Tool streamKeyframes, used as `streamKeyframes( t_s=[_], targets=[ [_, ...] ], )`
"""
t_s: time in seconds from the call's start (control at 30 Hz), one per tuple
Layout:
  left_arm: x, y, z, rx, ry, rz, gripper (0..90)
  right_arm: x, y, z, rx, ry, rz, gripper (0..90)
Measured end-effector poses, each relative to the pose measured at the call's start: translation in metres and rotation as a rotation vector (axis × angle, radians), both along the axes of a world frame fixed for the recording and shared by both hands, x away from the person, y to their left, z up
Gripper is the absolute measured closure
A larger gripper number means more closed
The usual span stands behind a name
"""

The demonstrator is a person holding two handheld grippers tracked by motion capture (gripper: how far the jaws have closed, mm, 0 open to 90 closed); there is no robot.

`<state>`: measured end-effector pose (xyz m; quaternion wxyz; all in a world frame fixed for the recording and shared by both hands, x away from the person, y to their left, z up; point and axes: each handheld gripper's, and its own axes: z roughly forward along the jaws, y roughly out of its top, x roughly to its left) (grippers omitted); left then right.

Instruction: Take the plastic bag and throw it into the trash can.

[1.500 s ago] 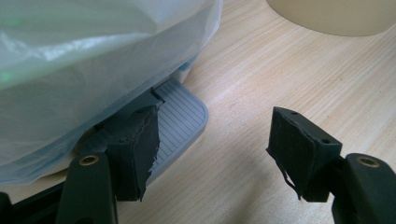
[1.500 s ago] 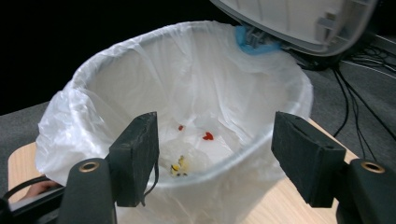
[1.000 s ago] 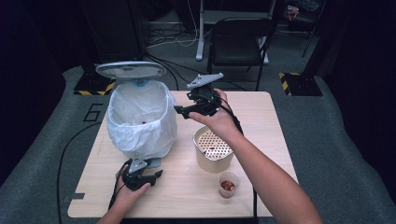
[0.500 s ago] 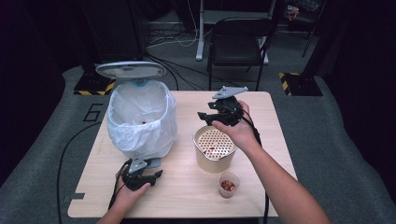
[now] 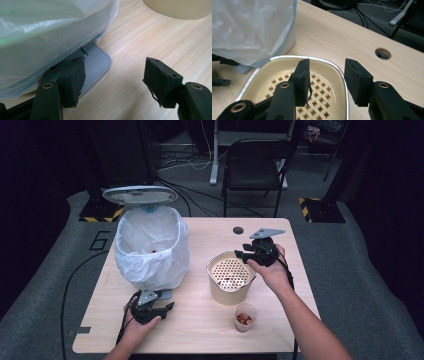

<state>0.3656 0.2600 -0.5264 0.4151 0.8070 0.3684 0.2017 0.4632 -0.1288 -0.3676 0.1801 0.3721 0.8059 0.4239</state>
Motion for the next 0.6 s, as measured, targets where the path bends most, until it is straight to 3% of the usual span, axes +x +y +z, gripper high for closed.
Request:
streamKeyframes(
  t_s=[0.13, 0.3, 0.6],
  targets=[
    [0.0, 0.0, 0.0, 0.003, 0.003, -0.001, 33.5, 0.0, -0.013, -0.016, -0.002, 0.012, -0.04, 54.1],
    [0.0, 0.0, 0.0, 0.003, 0.002, -0.001, 33.5, -0.001, -0.02, -0.024, -0.006, 0.02, -0.064, 53.4],
    [0.0, 0.0, 0.0, 0.002, 0.001, 0.002, 33.6, 0.0, -0.028, -0.043, -0.002, 0.055, -0.08, 56.7]
  ],
)
